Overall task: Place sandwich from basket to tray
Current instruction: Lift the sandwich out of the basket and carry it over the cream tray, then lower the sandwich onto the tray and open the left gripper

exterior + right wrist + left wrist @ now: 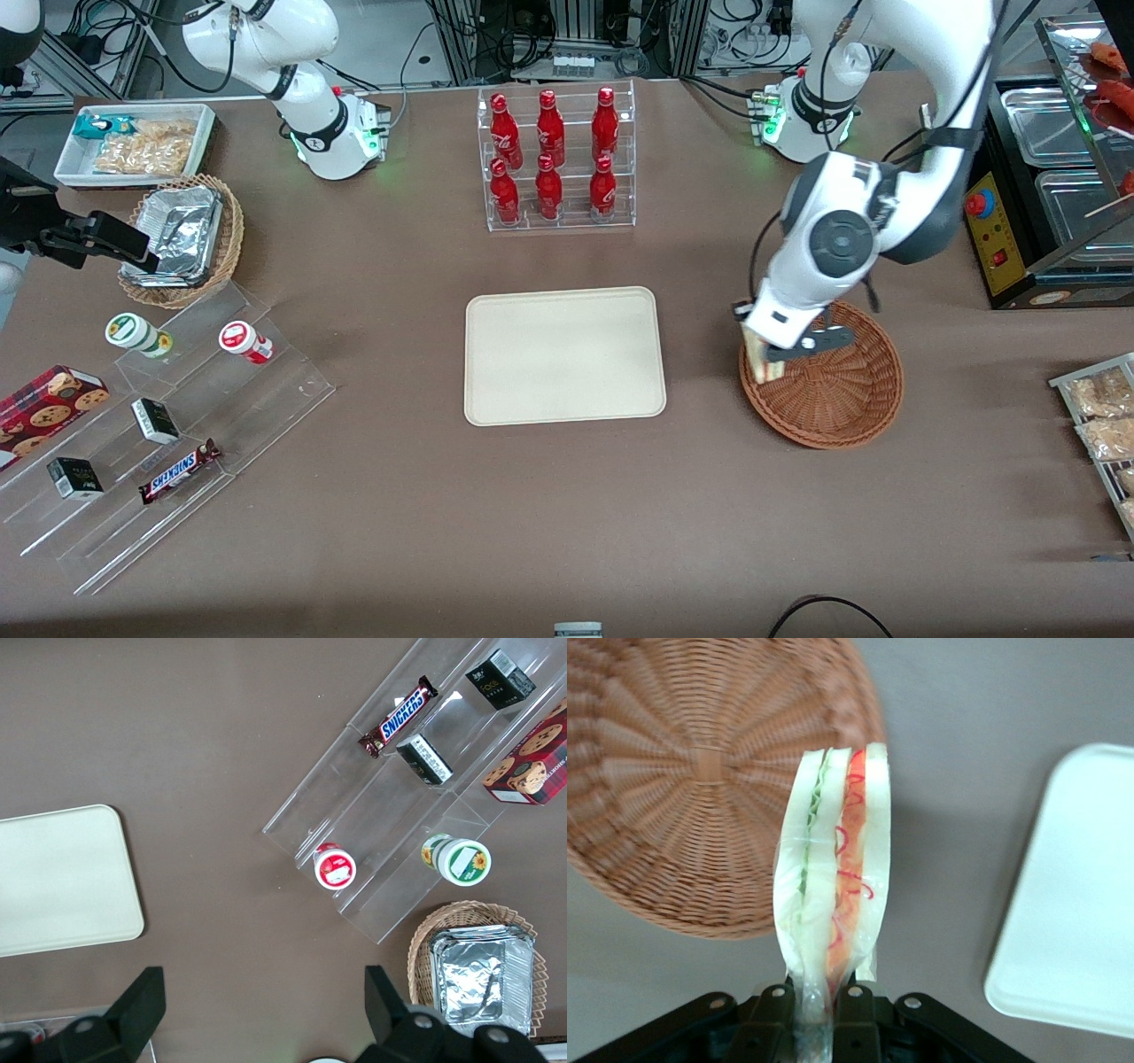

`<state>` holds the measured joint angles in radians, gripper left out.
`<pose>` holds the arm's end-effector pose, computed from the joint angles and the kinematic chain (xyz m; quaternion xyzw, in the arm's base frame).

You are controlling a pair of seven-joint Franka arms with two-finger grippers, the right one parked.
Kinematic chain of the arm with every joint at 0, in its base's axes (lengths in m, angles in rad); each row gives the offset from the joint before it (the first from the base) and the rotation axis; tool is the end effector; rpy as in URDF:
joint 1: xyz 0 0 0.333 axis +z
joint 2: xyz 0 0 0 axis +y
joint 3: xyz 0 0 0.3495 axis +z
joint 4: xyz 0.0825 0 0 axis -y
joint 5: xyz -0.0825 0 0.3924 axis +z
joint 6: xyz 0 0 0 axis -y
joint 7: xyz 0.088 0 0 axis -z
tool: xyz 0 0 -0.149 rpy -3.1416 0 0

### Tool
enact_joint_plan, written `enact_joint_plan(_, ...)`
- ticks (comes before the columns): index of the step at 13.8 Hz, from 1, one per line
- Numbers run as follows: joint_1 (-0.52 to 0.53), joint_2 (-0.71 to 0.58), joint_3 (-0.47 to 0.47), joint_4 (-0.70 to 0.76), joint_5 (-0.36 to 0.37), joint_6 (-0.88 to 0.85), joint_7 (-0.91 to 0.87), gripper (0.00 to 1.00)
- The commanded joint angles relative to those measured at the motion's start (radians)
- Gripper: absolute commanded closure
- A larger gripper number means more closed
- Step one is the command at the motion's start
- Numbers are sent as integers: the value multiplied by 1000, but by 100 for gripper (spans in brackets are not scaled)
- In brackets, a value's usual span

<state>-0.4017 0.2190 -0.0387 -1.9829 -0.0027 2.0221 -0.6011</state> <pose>0.5265 -0.2478 0.3291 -0.9927 -0.0807 0.0805 0.0400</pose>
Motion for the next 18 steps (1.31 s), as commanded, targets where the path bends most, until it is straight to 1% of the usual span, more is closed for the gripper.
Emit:
enact_joint_plan(1, -84, 95, 11, 128, -3, -43, -64, 91)
enact_joint_plan(3, -141, 156, 10, 199, -8, -45, -130, 91)
enact_joint_plan(6, -219, 259, 11, 324, -48, -45, -227, 91)
enact_joint_plan(9, -270, 338, 10, 421, -51, -40, -308, 91)
enact_joint_plan(11, -296, 397, 8, 492, -56, -36, -345, 91)
enact_joint_plan(13, -313, 445, -7, 550, -85, -34, -352, 91)
enact_joint_plan(16, -319, 505, -46, 621, -85, -32, -371, 91)
enact_joint_plan(18, -333, 531, -52, 644, -83, -32, -364, 91)
